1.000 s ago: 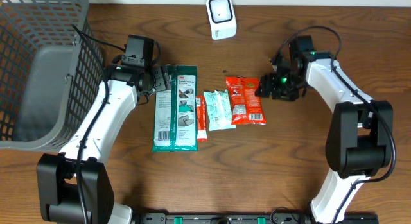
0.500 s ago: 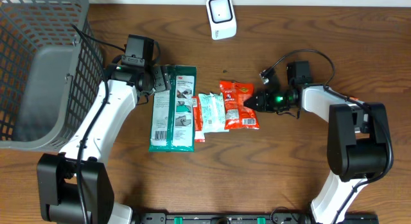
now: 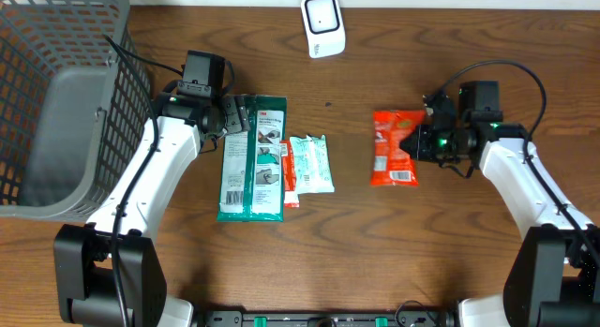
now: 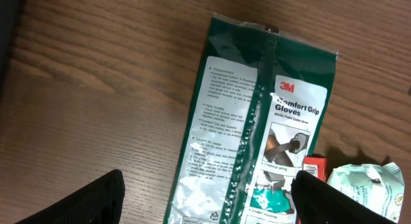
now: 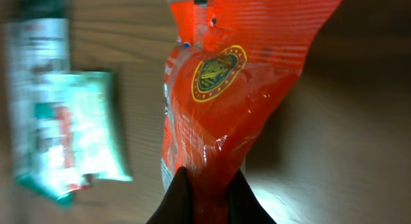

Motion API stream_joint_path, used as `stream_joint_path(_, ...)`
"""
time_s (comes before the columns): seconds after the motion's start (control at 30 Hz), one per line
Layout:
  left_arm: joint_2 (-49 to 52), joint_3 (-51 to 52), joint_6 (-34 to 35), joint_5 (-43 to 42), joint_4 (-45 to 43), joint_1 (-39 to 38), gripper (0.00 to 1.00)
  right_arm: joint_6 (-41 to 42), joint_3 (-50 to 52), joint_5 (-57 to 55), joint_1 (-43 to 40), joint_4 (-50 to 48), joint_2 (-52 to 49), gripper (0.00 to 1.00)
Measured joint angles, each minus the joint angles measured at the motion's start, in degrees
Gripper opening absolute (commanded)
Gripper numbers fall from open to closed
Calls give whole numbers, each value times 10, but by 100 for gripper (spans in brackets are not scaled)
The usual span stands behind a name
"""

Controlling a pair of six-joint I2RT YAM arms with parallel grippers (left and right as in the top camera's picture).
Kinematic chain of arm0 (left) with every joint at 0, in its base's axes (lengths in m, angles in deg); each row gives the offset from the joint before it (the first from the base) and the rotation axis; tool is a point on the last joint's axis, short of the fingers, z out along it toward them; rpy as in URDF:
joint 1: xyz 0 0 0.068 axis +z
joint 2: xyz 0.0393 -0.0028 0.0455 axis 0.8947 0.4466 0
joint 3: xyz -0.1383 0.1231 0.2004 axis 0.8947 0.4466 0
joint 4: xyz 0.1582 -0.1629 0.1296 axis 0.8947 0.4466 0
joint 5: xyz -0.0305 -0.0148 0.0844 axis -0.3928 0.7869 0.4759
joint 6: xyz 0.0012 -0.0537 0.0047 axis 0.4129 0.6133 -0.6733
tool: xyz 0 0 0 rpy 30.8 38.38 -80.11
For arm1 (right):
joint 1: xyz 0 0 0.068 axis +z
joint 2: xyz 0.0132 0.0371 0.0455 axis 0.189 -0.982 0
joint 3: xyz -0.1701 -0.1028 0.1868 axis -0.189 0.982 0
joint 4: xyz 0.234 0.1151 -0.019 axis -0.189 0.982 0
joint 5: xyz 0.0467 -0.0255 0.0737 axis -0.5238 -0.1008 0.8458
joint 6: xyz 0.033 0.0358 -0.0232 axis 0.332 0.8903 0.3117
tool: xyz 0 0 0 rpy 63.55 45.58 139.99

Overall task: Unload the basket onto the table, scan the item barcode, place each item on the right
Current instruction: 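Grasp the red snack bag's right edge and drag it rightward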

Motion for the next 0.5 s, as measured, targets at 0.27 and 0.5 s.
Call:
stream_joint_path(0.27, 0, 0, 0, 0, 0, 0, 84, 115, 84, -111, 43, -107, -2, 3)
stream_joint_path(0.5, 0, 0, 0, 0, 0, 0, 84, 150, 115, -122, 60, -118, -2, 41)
